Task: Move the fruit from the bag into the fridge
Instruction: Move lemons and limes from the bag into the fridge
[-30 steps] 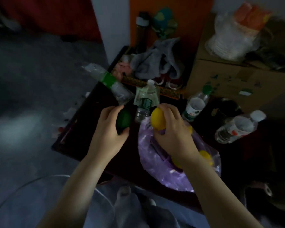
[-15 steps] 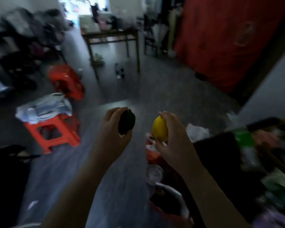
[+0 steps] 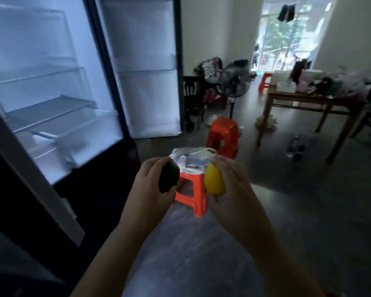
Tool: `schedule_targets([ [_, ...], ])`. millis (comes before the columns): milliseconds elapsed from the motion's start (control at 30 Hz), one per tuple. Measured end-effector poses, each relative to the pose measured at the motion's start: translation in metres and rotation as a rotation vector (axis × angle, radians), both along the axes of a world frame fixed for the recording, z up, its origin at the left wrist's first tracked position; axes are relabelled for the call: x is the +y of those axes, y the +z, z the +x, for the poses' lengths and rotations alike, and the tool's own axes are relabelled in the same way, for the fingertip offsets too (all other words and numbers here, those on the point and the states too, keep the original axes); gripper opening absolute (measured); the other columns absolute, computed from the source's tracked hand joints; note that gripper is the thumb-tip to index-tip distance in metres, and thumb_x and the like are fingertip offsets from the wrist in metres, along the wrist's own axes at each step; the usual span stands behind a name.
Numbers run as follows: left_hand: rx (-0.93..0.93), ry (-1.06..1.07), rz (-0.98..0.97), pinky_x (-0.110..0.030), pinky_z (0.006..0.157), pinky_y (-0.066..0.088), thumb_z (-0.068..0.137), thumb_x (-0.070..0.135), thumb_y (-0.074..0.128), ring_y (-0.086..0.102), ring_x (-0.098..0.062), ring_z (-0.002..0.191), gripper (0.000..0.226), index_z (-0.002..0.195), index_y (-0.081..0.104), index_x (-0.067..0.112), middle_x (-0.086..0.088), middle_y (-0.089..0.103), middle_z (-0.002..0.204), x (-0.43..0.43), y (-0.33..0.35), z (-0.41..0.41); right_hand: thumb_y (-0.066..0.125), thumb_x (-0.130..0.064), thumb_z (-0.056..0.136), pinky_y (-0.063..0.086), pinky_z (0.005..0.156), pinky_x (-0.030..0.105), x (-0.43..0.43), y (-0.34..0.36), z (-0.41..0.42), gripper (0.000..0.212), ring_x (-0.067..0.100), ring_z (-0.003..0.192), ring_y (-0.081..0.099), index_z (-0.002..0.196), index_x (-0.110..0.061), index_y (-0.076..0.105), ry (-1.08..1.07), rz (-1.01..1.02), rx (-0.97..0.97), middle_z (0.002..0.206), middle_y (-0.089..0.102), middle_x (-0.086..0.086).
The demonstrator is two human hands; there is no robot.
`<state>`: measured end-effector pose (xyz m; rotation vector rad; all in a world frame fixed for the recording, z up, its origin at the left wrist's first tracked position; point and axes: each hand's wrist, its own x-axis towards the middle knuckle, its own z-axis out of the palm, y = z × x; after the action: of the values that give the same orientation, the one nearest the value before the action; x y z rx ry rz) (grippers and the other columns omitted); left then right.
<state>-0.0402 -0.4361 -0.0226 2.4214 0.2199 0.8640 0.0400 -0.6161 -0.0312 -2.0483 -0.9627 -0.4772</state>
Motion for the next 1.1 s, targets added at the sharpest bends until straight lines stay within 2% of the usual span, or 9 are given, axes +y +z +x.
schedule_targets([
  [67, 0.011, 0.073, 0.005, -0.001, 0.098, 0.023, 0.07, 0.009, 0.076, 0.047, -0.007, 0.113, 0.064, 0.129, 0.052, 0.014, 0.006, 0.046, 0.123, 0.017, 0.001, 0.007, 0.069, -0.007, 0.068, 0.032, 0.109, 0.033, 0.022, 0.002, 0.02, 0.076, 0.012, 0.135, 0.032, 0.136, -0.019, 0.039, 0.074, -0.004, -0.032, 0.141, 0.036, -0.008],
  [133, 0.015, 0.143, 0.028, -0.007, 0.1, 0.026, 0.071, 0.01, 0.075, 0.046, -0.008, 0.116, 0.065, 0.131, 0.051, 0.016, 0.004, 0.047, 0.126, 0.03, 0.0, 0.017, 0.066, -0.01, 0.069, 0.034, 0.107, 0.033, 0.04, 0.002, 0.043, 0.073, 0.014, 0.136, 0.033, 0.136, -0.021, 0.039, 0.149, -0.027, -0.043, 0.144, 0.038, -0.004],
  [233, 0.002, 0.253, 0.062, -0.015, 0.103, 0.029, 0.071, 0.011, 0.075, 0.045, -0.009, 0.119, 0.067, 0.132, 0.049, 0.018, 0.004, 0.046, 0.129, 0.044, -0.001, 0.039, 0.069, -0.004, 0.071, 0.026, 0.109, 0.019, 0.059, 0.0, 0.082, 0.074, 0.014, 0.136, 0.033, 0.137, -0.018, 0.042, 0.266, -0.069, -0.037, 0.145, 0.038, 0.0],
  [333, 0.003, 0.336, 0.07, -0.012, 0.102, 0.029, 0.072, 0.013, 0.074, 0.046, -0.011, 0.12, 0.066, 0.133, 0.049, 0.02, 0.006, 0.045, 0.13, 0.054, 0.004, 0.065, 0.069, -0.001, 0.069, 0.02, 0.106, 0.009, 0.073, 0.004, 0.121, 0.076, 0.012, 0.134, 0.034, 0.138, -0.021, 0.042, 0.34, -0.071, -0.035, 0.146, 0.037, -0.002],
  [467, 0.004, 0.456, 0.073, -0.004, 0.098, 0.024, 0.074, 0.016, 0.074, 0.044, -0.007, 0.119, 0.066, 0.134, 0.047, 0.023, 0.009, 0.044, 0.13, 0.067, 0.012, 0.099, 0.074, -0.003, 0.068, 0.029, 0.099, 0.013, 0.093, 0.011, 0.177, 0.079, 0.011, 0.13, 0.038, 0.136, -0.026, 0.041, 0.414, -0.046, -0.041, 0.145, 0.038, -0.005],
  [600, 0.018, 0.57, 0.079, -0.019, 0.097, 0.035, 0.074, 0.014, 0.074, 0.048, -0.012, 0.116, 0.066, 0.134, 0.047, 0.02, 0.005, 0.046, 0.131, 0.084, 0.008, 0.114, 0.075, -0.006, 0.071, 0.04, 0.095, 0.021, 0.123, -0.004, 0.208, 0.081, 0.009, 0.132, 0.036, 0.138, -0.03, 0.037, 0.511, -0.074, -0.004, 0.147, 0.034, -0.009],
  [800, 0.058, 0.705, 0.063, -0.026, 0.094, 0.043, 0.075, 0.015, 0.074, 0.053, -0.019, 0.113, 0.065, 0.134, 0.047, 0.019, 0.001, 0.046, 0.131, 0.129, 0.002, 0.132, 0.077, -0.009, 0.072, 0.029, 0.09, 0.0, 0.19, -0.013, 0.245, 0.083, 0.002, 0.13, 0.031, 0.14, -0.031, 0.034, 0.674, -0.128, -0.009, 0.147, 0.028, -0.015],
  [967, 0.071, 0.806, 0.034, -0.023, 0.091, 0.041, 0.075, 0.014, 0.074, 0.054, -0.017, 0.109, 0.063, 0.133, 0.048, 0.017, 0.003, 0.046, 0.129, 0.195, -0.013, 0.155, 0.078, -0.011, 0.071, 0.025, 0.094, -0.001, 0.273, -0.021, 0.28, 0.084, 0.008, 0.133, 0.035, 0.14, -0.03, 0.034, 0.755, -0.171, 0.002, 0.147, 0.032, -0.009],
  [1100, 0.017, 0.872, -0.051, -0.023, 0.093, 0.038, 0.074, 0.011, 0.074, 0.052, -0.014, 0.11, 0.063, 0.132, 0.049, 0.018, 0.009, 0.045, 0.124, 0.258, -0.018, 0.18, 0.075, -0.017, 0.076, 0.024, 0.097, 0.004, 0.346, -0.019, 0.312, 0.081, 0.001, 0.133, 0.026, 0.142, -0.034, 0.03, 0.821, -0.227, -0.042, 0.147, 0.02, -0.022],
])
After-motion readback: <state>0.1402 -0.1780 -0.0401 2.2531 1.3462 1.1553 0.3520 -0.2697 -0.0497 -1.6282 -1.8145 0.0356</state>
